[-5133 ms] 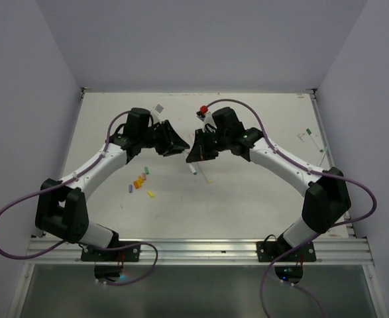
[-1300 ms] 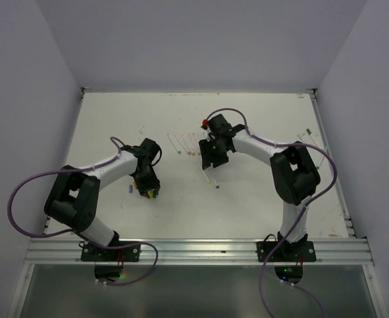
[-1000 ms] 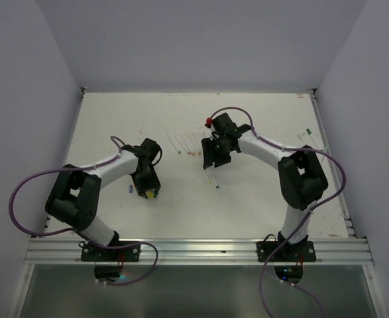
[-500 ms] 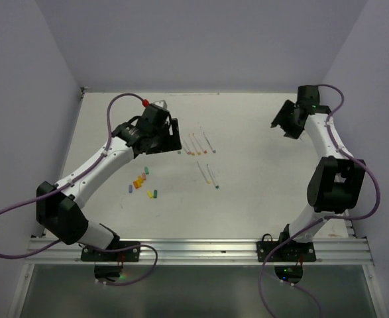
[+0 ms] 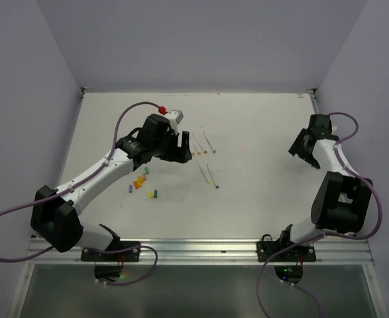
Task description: Open the pen caps
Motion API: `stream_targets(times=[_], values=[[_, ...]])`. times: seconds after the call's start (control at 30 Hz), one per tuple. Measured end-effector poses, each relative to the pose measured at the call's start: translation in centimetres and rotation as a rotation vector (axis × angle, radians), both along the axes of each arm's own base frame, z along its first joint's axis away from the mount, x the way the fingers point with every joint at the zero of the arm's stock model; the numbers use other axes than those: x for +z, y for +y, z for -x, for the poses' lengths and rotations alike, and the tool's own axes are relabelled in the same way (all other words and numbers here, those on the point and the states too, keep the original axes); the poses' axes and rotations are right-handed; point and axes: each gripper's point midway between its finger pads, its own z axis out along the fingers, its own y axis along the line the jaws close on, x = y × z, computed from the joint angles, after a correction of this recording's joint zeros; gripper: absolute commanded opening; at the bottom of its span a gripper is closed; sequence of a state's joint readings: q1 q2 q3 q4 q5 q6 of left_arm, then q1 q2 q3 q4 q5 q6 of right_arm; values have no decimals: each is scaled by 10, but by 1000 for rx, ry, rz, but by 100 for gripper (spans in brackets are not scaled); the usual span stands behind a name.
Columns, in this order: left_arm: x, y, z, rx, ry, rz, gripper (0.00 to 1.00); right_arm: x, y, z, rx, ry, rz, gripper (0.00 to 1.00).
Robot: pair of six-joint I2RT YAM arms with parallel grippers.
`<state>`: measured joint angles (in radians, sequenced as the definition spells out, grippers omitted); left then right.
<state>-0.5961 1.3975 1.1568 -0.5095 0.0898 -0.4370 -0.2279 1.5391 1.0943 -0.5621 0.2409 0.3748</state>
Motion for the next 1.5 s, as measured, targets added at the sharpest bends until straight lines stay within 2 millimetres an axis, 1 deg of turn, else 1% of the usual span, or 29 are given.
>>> stream_targets(times=[0.07, 0.13, 0.23, 0.37, 0.47, 0.63, 0.67, 0.73, 0.83, 0.87, 1.0, 1.03, 1.07, 1.13, 1.17, 1.23, 1.27, 1.33, 1.37, 1.43, 1.5], values=[[-6, -4, 2, -35, 2, 7, 78, -15, -5, 11, -3, 29, 19, 79], [-14, -5, 6, -65, 9, 11, 78, -23, -13, 15, -10, 46, 35, 79], [-23, -5, 9, -93, 22, 15, 78, -28, -29, 8, -22, 32, 60, 79], [-26, -5, 2, -102, 20, 34, 78, -36, -46, 2, -38, 24, 77, 79], [-32, -3, -5, -99, 33, 44, 78, -49, -58, -2, -48, 39, 82, 79], [-43, 3, -10, -86, 67, 44, 77, -69, -75, -4, -62, 72, 83, 78], [-45, 3, -11, -86, 71, 44, 77, -72, -79, -6, -65, 74, 81, 78], [-48, 4, -11, -86, 84, 45, 77, -70, -88, -14, -72, 57, 85, 77], [-58, 4, -11, -87, 112, 40, 77, -70, -99, -23, -72, 45, 83, 71], [-61, 3, -11, -88, 122, 37, 77, -71, -102, -25, -69, 46, 80, 67], [-68, 0, -15, -90, 145, 34, 77, -74, -104, -35, -31, 40, 57, 57], [-67, -1, -17, -90, 144, 36, 77, -74, -102, -36, -20, 38, 45, 55], [-66, -2, -19, -91, 141, 39, 77, -75, -100, -36, -6, 38, 32, 50], [-62, -4, -22, -87, 135, 49, 77, -76, -96, -36, 21, 40, 10, 43], [-60, -4, -23, -86, 132, 54, 77, -77, -94, -36, 34, 42, 1, 37], [-58, -5, -25, -83, 128, 60, 77, -78, -92, -35, 57, 45, -9, 31], [-58, -5, -25, -81, 129, 62, 77, -78, -91, -35, 66, 45, -11, 26], [-58, -5, -25, -81, 129, 63, 77, -78, -89, -34, 85, 45, -16, 20], [-58, -5, -25, -81, 129, 63, 77, -79, -88, -32, 95, 45, -19, 12], [-59, -4, -23, -80, 130, 62, 77, -79, -89, -29, 107, 49, -20, 1], [-59, -3, -21, -80, 131, 61, 77, -79, -89, -24, 111, 51, -21, 0]])
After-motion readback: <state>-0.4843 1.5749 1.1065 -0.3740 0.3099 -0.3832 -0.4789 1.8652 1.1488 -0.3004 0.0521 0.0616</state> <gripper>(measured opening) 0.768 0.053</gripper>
